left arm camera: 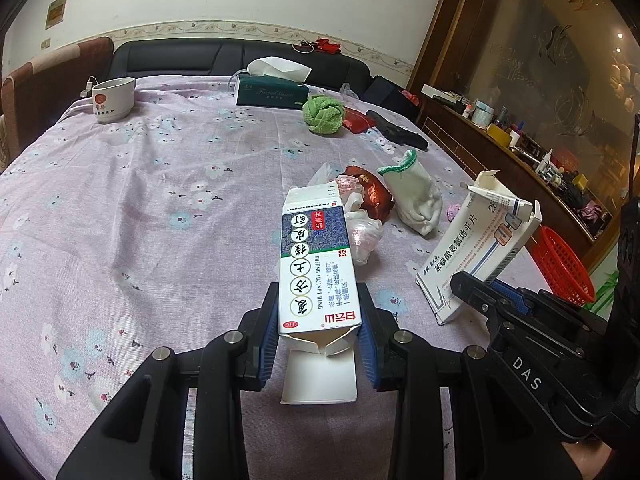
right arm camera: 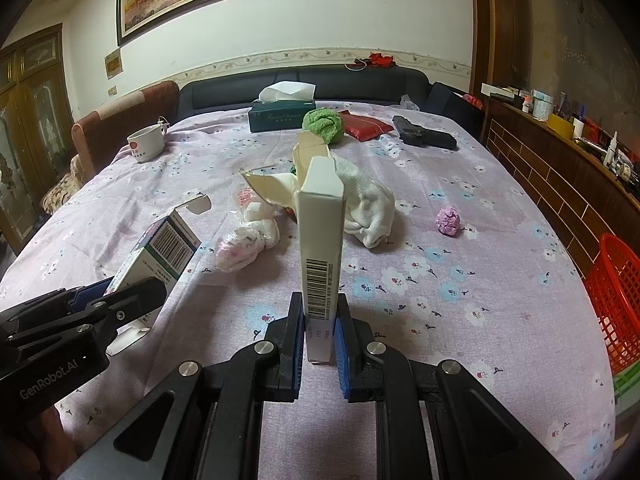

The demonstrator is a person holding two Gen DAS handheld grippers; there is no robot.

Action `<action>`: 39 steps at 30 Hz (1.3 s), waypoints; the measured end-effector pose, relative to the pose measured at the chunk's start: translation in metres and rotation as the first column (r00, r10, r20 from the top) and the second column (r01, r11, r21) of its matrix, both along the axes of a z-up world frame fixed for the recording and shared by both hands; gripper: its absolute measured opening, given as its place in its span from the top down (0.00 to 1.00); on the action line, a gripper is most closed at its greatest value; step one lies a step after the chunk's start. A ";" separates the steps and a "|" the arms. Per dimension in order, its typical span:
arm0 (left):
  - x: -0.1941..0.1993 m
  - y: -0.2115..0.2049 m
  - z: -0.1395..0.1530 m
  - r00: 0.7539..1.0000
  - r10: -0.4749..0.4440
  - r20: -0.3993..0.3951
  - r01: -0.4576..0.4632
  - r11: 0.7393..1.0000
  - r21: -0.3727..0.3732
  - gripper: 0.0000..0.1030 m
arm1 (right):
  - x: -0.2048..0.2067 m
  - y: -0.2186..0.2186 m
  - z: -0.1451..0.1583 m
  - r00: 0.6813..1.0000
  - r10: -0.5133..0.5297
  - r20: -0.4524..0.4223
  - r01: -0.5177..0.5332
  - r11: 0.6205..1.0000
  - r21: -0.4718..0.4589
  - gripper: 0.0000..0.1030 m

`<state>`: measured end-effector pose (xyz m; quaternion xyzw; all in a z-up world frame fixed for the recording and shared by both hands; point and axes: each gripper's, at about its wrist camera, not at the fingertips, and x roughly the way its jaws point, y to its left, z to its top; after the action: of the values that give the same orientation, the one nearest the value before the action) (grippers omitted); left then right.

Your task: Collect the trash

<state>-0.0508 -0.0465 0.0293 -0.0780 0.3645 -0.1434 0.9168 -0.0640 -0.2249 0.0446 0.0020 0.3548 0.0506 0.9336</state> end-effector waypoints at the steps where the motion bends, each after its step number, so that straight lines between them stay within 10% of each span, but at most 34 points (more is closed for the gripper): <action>1: 0.000 0.001 0.000 1.000 0.000 -0.001 0.000 1.000 0.000 0.68 | 0.000 0.000 0.000 1.000 0.000 -0.001 0.000 1.000 -0.001 0.86; 25: -0.012 -0.006 0.006 1.000 -0.021 0.001 0.021 1.000 -0.004 0.68 | -0.010 -0.013 0.005 0.999 -0.009 0.031 0.009 1.000 0.022 0.86; 34: -0.021 -0.082 0.054 0.977 -0.208 0.045 0.208 0.978 0.009 0.68 | -0.041 -0.121 0.038 0.987 -0.151 0.054 0.135 0.964 0.227 0.86; 39: -0.021 -0.170 0.078 0.914 -0.403 0.038 0.404 0.914 -0.034 0.67 | -0.073 -0.209 0.059 0.951 -0.297 0.083 0.260 0.918 0.300 0.86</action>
<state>-0.0715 -0.2165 0.1078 -0.0179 0.3559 -0.3380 0.8711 -0.1372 -0.4337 0.1035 0.1843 0.2799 -0.0324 0.9416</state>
